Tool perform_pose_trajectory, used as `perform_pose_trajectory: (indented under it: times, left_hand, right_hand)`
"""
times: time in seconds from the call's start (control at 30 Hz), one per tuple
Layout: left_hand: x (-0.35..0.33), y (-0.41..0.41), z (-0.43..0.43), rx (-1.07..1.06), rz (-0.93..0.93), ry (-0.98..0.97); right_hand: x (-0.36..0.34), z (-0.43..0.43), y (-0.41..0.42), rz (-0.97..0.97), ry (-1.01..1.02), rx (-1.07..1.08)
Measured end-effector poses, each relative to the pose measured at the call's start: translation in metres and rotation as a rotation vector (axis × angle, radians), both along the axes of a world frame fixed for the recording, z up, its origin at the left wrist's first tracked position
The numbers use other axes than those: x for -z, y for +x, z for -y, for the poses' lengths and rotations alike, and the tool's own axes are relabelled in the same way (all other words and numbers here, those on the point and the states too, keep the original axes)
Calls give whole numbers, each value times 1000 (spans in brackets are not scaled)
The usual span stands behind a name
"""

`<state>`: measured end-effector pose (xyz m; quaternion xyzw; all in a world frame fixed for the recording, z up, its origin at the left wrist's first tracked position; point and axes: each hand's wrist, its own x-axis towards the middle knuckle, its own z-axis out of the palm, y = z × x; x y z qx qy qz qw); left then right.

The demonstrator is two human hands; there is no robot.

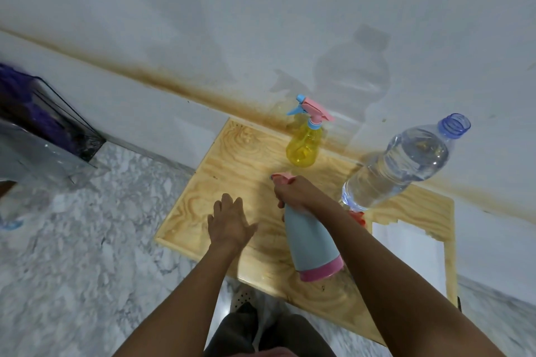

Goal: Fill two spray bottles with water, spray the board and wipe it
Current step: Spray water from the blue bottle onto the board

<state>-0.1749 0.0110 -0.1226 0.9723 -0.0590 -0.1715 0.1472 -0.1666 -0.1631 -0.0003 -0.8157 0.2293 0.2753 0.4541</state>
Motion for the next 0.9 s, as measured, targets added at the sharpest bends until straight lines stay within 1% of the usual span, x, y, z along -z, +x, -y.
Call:
perform_pose_trajectory:
  times: [0.17,0.3,0.37,0.5,0.63,0.8,0.9]
  left_hand:
    - [-3,-1,0,-9,-17,-24]
    - [-5,-1,0,-24,-35,-35]
    - [-7,-1,2,-33,-46,-43]
    - [-9,-1,4,-37,-52,-31]
    - [-8,-1,3,-31,-56,-29]
    - [-5,0,3,-38,-62,-34]
    - [-4,0,2,-39,-69,-47]
  right_hand:
    - [3,2,-1,28,21,-2]
    - [1,4,-4,56,66,37]
    - [1,6,-7,60,55,40]
    - [7,11,-8,56,-5,-20]
    - [7,13,-10,59,-50,-19]
    - [9,13,-9,4,-51,-104]
    - [10,15,-9,14,-62,-100]
